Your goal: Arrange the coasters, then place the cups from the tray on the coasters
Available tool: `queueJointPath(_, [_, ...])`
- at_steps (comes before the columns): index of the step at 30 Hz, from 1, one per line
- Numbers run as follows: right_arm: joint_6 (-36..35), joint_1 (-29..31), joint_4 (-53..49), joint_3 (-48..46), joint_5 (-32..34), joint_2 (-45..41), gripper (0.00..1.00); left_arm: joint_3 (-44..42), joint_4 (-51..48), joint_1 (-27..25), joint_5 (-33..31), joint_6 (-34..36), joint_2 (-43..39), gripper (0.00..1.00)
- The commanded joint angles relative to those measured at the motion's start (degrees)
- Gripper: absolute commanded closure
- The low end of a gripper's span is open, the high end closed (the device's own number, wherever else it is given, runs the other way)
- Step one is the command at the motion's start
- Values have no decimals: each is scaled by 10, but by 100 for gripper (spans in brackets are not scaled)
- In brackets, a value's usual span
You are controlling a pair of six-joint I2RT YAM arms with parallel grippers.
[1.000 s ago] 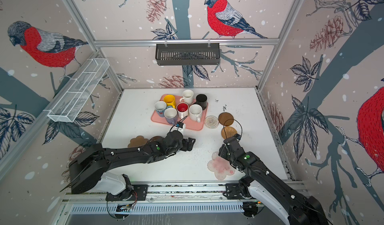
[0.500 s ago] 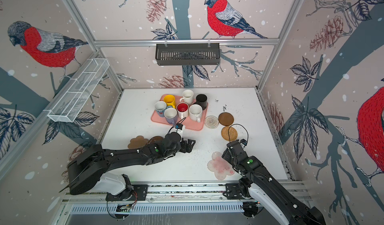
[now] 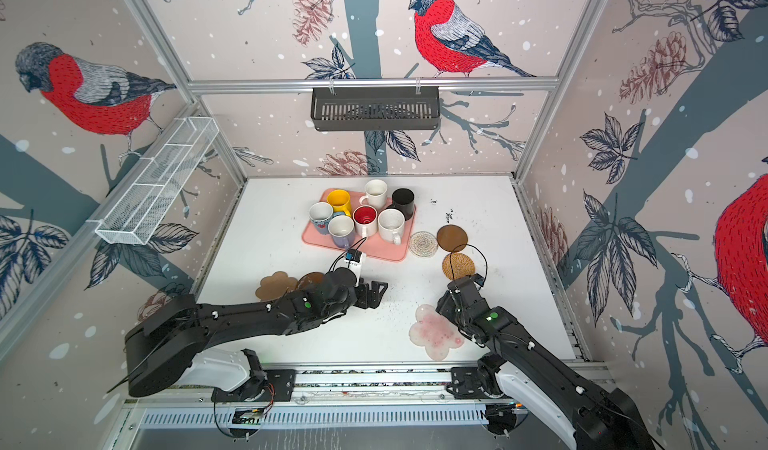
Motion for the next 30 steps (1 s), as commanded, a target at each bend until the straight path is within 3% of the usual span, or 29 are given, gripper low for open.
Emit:
queueJointPath(1, [15,18,6,9,-24,18,31,-1,1,0,-11,-8,-5,9])
queueJointPath(7, [-31,27,6,69,-11,95,31,-8,-10,0,-13,-11,-14,9])
queueJointPath(14, [-63,11,-46,96,-21,97,29,-12,-15,1,-14,-9,-23,9])
queueJointPath(20, [-43,33,-81,70,-30,48,27,-11,-12,0,-7,-5,-14,9])
queueJointPath(26, [-10,102,-93,67,-24,64,24,-10,-9,0,-7,-5,-7,8])
queueJointPath(30, [5,114,-83,50,-28,60,22,-9,-9,0,-5,-5,-6,8])
